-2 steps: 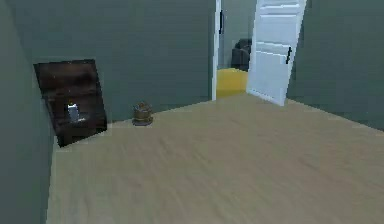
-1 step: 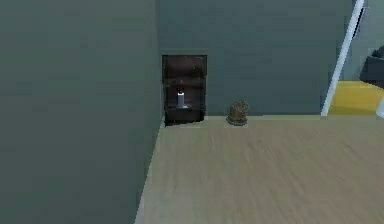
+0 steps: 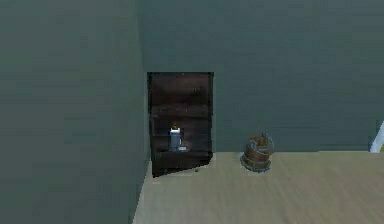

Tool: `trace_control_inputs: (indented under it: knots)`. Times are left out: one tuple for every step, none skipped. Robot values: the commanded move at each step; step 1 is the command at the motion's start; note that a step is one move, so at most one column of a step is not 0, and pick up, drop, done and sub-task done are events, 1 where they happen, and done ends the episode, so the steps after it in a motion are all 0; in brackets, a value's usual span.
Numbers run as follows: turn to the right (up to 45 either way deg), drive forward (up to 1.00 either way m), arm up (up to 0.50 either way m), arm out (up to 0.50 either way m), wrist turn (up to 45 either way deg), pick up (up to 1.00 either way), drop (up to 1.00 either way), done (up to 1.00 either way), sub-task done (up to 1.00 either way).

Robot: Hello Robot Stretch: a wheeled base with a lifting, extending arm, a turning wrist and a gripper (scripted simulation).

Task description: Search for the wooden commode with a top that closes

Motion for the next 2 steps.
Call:
trace_control_inputs:
  knots:
    - [0.0,0.60,0.00,0.00,0.0,0.00,0.00,0.00,0.00]
    - [0.0,0.00,0.00,0.00,0.0,0.00,0.00,1.00,0.00]
